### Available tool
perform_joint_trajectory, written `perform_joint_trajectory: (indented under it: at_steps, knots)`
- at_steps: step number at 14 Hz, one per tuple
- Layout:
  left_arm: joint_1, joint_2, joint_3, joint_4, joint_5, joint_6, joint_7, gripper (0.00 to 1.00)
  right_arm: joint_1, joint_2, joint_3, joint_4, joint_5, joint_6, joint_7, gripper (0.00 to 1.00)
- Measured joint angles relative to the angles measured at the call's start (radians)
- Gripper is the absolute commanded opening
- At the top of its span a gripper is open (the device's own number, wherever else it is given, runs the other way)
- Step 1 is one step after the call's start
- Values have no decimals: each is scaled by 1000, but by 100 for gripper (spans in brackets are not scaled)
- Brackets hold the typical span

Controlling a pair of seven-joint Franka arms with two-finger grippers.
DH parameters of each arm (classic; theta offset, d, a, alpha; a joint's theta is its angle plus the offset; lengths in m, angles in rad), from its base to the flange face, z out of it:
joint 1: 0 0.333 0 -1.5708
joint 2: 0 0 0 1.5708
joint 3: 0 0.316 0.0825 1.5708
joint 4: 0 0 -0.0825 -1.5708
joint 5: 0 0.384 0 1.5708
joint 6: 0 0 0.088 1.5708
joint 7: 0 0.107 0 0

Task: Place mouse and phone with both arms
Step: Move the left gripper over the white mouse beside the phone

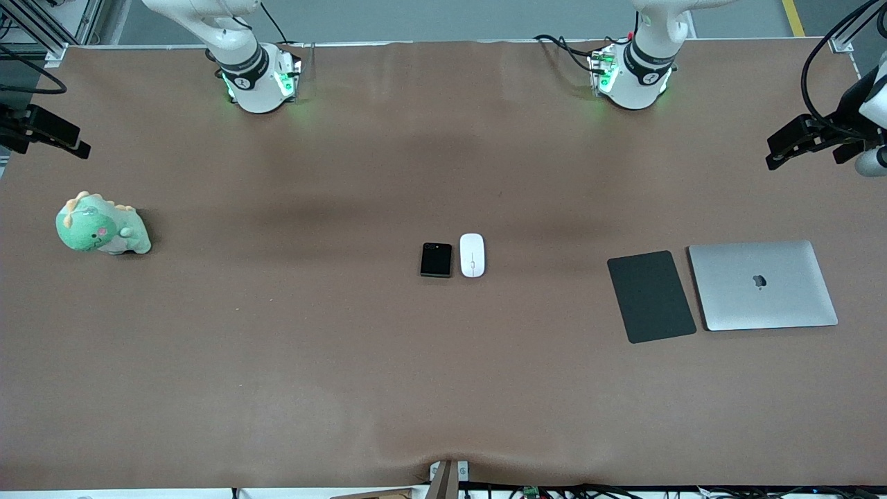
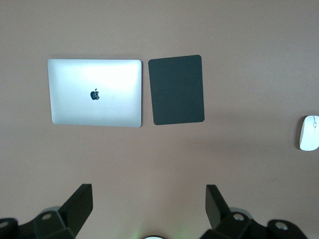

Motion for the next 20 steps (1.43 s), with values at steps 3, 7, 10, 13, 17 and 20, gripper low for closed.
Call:
perform_joint_trajectory:
  at_steps: [3,7,10,13,17,20]
  knots:
    - [0,0,0,0,0,-1,0,100,0,0,0,0,0,0,0,100]
    - [-5,15,-7,2,0,-1,0,100,0,0,0,0,0,0,0,100]
    - [-31,72,-21,8,-1,0,-20,100,0,0,0,1,0,0,0,100]
    - [-126,160,-34,9,-1,45,-163,100,0,0,0,1,0,0,0,100]
    - [-212,274,-42,8,-1,159,-228,100,0,0,1,1,0,0,0,100]
    - [-285,333,-46,-19,-2,251,-307,100,0,0,1,1,0,0,0,100]
